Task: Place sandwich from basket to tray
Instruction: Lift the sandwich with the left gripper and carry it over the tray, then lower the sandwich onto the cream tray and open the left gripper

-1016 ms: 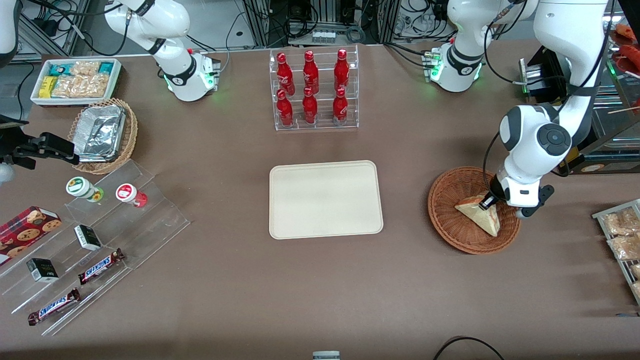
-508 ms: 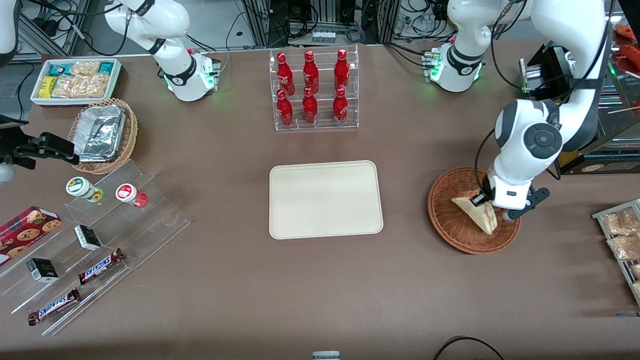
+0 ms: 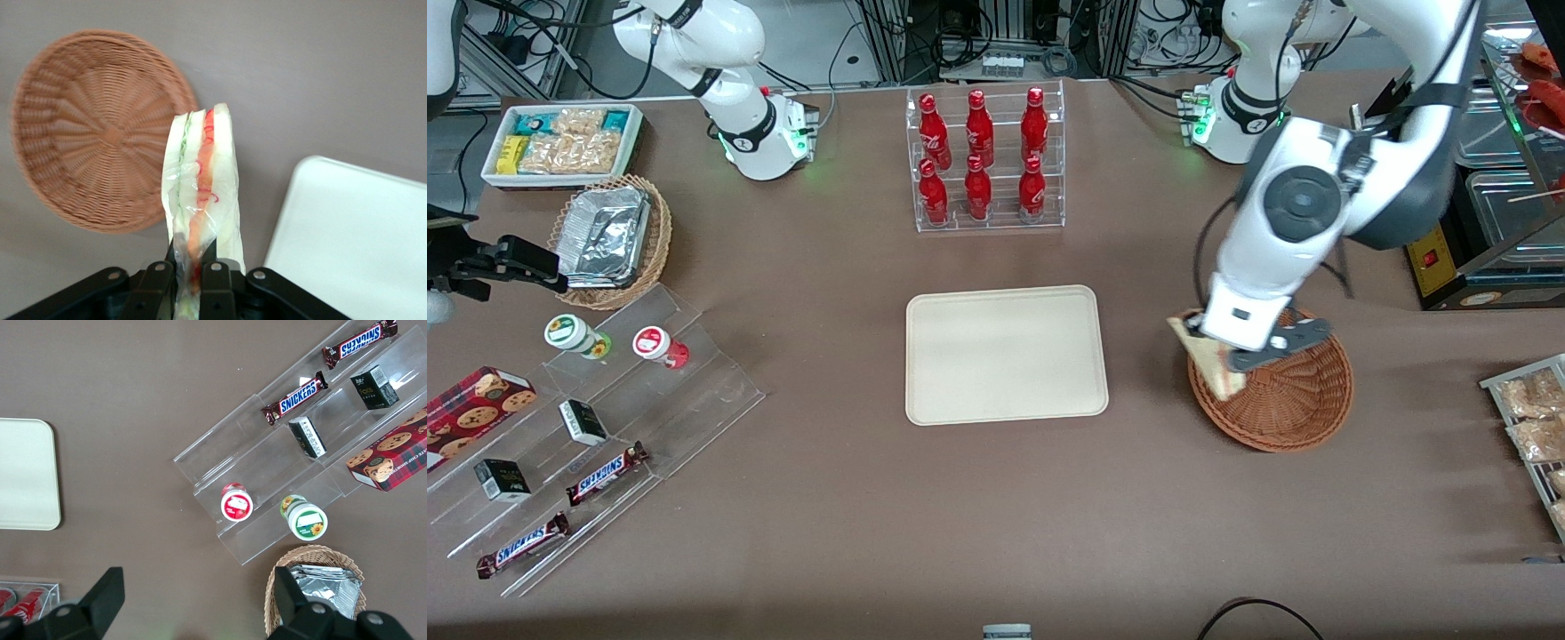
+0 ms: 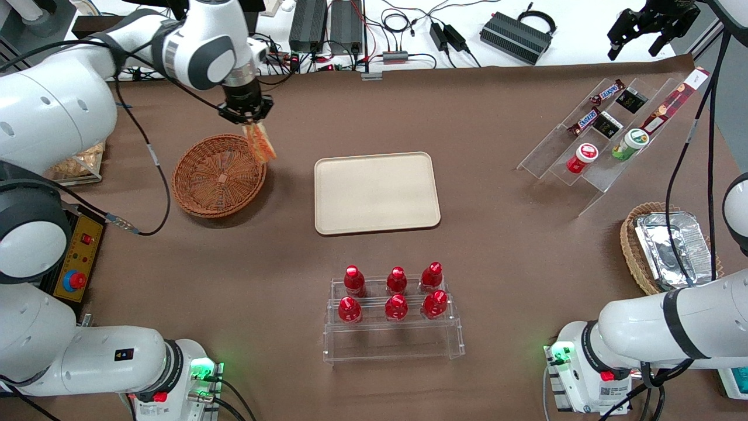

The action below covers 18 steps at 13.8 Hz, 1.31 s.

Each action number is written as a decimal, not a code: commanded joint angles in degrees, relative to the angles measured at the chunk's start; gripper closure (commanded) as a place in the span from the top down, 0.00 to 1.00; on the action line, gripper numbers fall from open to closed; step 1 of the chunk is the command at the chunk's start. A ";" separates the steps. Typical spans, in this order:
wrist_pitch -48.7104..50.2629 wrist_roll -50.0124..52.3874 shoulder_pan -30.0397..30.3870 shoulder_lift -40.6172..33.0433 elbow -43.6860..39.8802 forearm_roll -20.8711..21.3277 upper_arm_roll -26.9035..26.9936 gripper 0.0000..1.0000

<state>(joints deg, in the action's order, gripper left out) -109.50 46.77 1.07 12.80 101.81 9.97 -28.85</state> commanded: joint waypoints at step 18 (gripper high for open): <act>-4.14 12.64 -26.12 33.34 -24.47 19.63 -2.79 0.00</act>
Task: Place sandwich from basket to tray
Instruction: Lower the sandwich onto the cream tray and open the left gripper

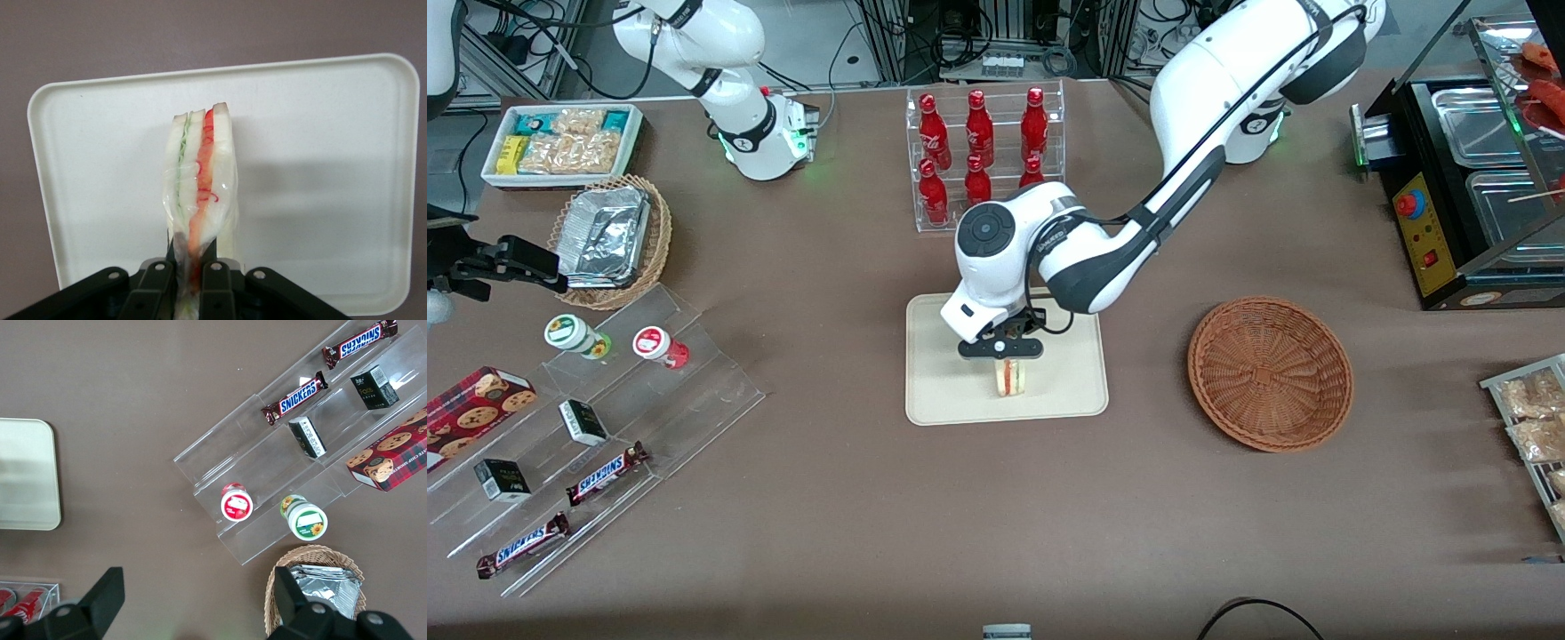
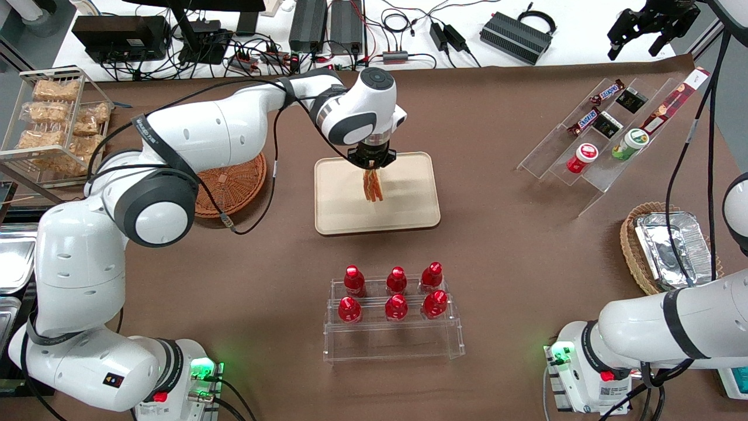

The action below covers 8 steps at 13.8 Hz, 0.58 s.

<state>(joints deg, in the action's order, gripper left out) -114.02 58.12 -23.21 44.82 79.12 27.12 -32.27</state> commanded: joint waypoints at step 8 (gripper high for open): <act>-0.85 2.09 -2.63 3.78 -2.04 3.98 0.81 1.00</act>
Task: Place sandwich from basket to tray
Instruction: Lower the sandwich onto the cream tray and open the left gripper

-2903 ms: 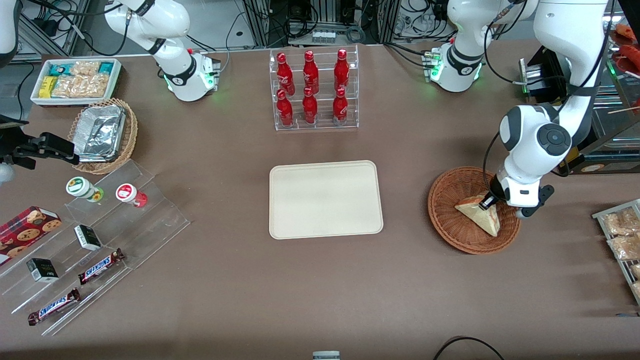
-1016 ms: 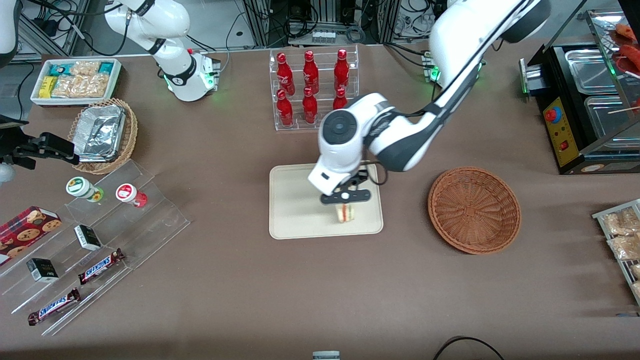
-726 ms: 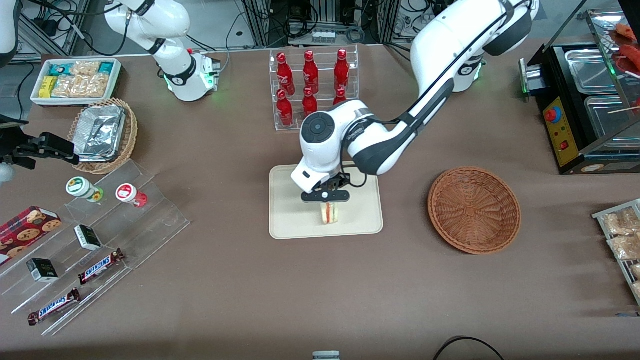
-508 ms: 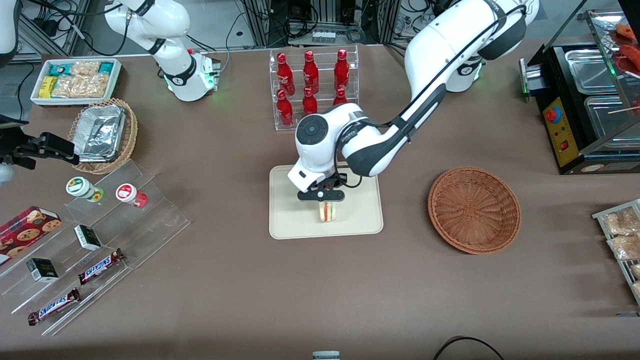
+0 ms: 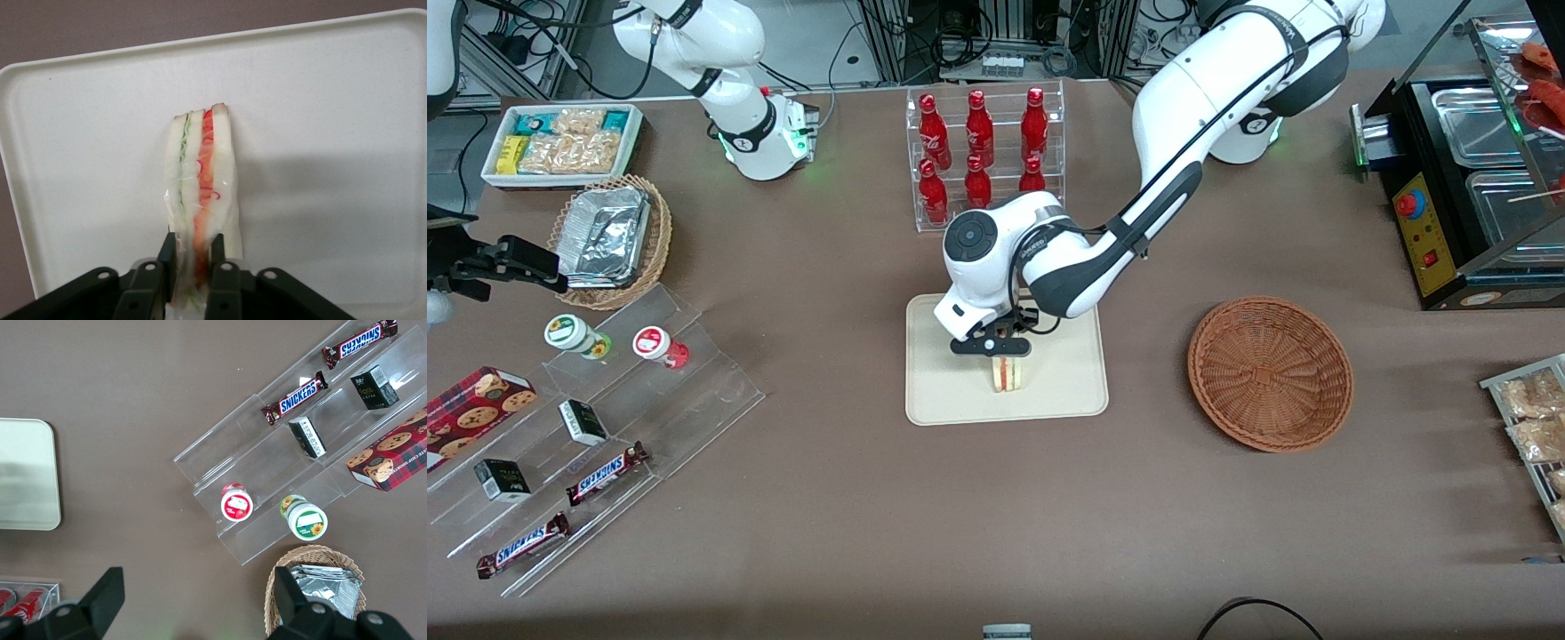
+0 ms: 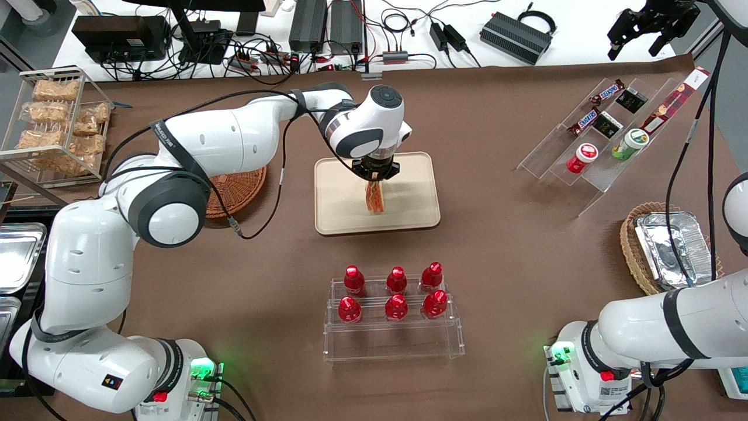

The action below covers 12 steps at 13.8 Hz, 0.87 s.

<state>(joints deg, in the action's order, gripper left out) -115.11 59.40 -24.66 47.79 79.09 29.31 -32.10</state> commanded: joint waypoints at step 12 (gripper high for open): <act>11.38 1.07 6.54 -13.84 -4.83 -6.53 0.37 1.00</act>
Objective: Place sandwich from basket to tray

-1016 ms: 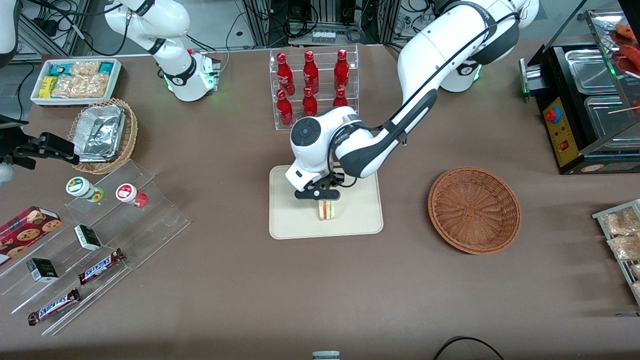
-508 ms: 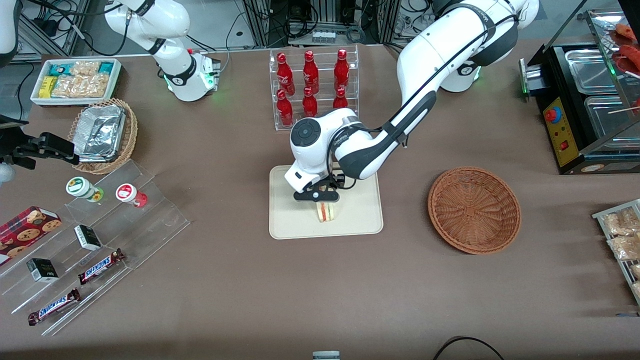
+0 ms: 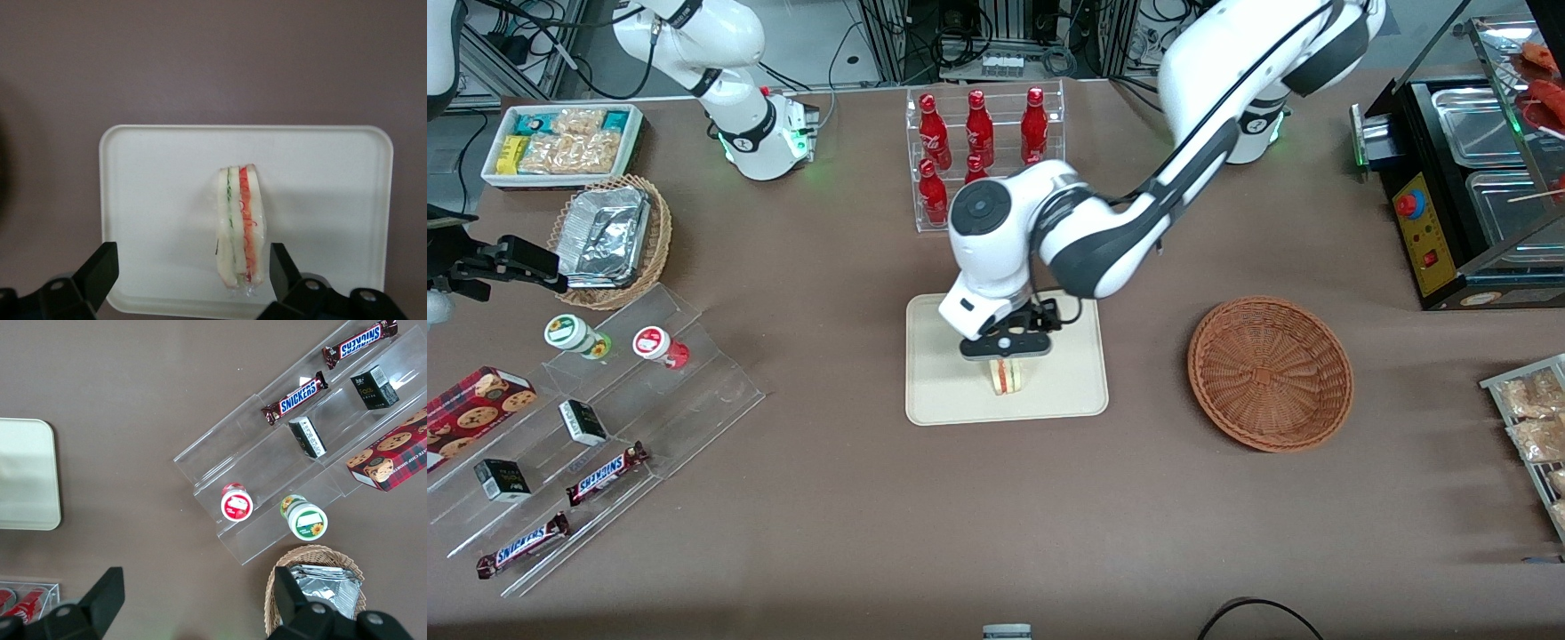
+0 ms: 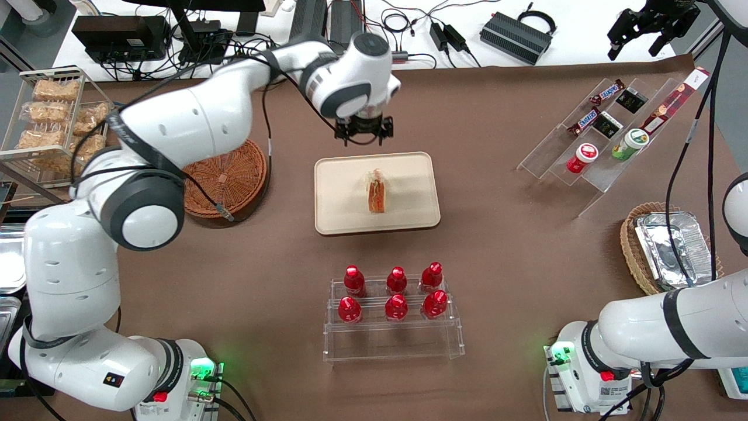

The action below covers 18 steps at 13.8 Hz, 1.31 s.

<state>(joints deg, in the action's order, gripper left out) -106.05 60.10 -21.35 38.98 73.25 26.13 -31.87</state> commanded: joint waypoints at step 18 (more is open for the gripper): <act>25.10 -38.98 30.06 -34.48 11.47 -19.44 5.46 1.00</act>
<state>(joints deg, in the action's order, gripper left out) -80.79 26.39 8.68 10.22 79.61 9.00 -30.30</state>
